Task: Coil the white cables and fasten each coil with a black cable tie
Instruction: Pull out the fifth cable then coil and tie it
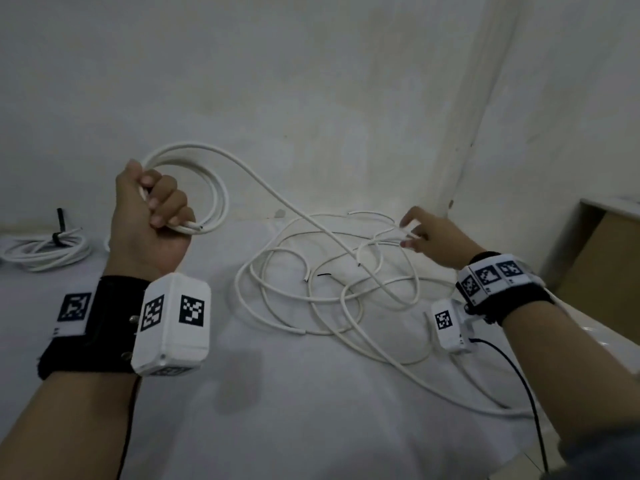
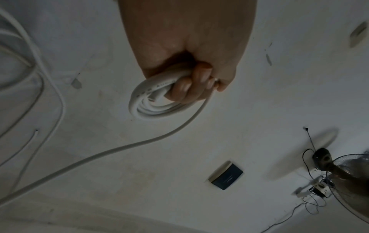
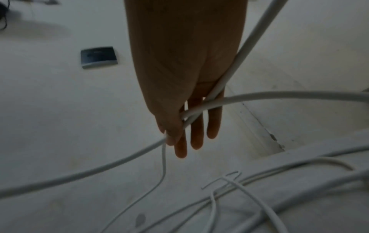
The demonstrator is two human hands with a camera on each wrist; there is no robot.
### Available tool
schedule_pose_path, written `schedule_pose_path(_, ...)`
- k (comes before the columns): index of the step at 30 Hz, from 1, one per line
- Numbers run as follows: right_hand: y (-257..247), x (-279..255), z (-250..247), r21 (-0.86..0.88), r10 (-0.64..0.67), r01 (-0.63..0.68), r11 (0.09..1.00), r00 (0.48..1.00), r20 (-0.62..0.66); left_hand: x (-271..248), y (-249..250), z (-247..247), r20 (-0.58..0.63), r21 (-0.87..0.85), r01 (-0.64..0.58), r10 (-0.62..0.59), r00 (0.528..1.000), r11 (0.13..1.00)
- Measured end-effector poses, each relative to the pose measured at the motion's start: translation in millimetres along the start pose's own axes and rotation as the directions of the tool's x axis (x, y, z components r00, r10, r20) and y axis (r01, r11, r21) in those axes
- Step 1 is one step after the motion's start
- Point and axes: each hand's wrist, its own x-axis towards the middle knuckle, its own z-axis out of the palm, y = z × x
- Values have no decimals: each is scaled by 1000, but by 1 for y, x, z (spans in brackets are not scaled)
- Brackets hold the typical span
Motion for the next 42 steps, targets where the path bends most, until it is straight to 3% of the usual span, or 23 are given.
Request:
schedule_pose_path(4, -5, 3, 33, -152, 54, -27, 988, 983, 176, -1, 14, -6, -8, 19, -38, 38, 999, 999)
schedule_pose_path(8, -10, 10, 41, -170, 141, -119, 978, 983, 121, -3, 29, -8, 21, -30, -64, 64, 998, 998)
schedule_pose_path(11, -16, 12, 37, -179, 101, -77, 981, 987, 128, -4, 34, -7, 61, -21, -36, 37, 997, 999)
schedule_pose_path(13, -34, 11, 36, -9, 34, -34, 999, 996, 84, -4, 32, -3, 86, -10, -23, 24, 996, 1000)
schedule_pose_path(14, -47, 8, 35, 195, 24, -34, 980, 998, 54, -4, 30, 0, 93, 0, -16, 16, 996, 1000)
schedule_pose_path(15, -65, 5, 31, 432, 14, -28, 901, 999, 35, -5, 28, 3, 96, 9, -8, 7, 995, 1000)
schedule_pose_path(17, -102, -1, 17, 782, -33, -29, 622, 997, 64, -5, 23, 8, 94, 13, 13, -15, 995, 1000)
schedule_pose_path(18, -118, -3, 10, 860, -77, -34, 510, 993, 85, -6, 20, 10, 88, 5, 26, -26, 996, 1000)
schedule_pose_path(19, -132, -4, 3, 889, -121, -33, 456, 988, 99, -6, 18, 12, 79, -3, 36, -36, 996, 999)
schedule_pose_path(20, -145, -6, -2, 884, -158, -16, 467, 982, 101, -6, 15, 13, 66, -7, 42, -42, 997, 999)
schedule_pose_path(23, -165, -5, -8, 773, -243, 115, 624, 969, 52, -6, 12, 12, 5, -1, 51, -51, 999, 999)
schedule_pose_path(26, -166, 2, -4, 708, -267, 207, 676, 963, -26, -7, 16, 9, -7, -28, 64, -64, 998, 998)
schedule_pose_path(30, -162, 14, -5, 506, -182, 280, 816, 955, -235, -7, 25, 2, 120, -107, 176, -163, 979, 978)
schedule_pose_path(31, -161, 18, -8, 482, -157, 286, 828, 944, -291, -7, 26, 0, 243, -157, 273, -231, 942, 949)
schedule_pose_path(32, -159, 22, -13, 471, -134, 294, 832, 930, -343, -9, 26, -1, 380, -199, 391, -297, 876, 899)
schedule_pose_path(33, -158, 26, -18, 459, -119, 303, 835, 914, -387, -11, 29, -1, 446, -184, 469, -352, 823, 864)
schedule_pose_path(37, -152, 36, -35, 385, -101, 315, 867, 869, -484, -16, 30, -4, 503, -39, 597, -501, 704, 801)
schedule_pose_path(39, -151, 38, -34, 388, -97, 299, 872, 882, -462, -12, 31, -10, 485, -45, 575, -486, 727, 817)
schedule_pose_path(42, -150, 32, -24, 338, -147, 276, 900, 921, -361, -6, 34, -12, 431, -219, 497, -374, 821, 840)
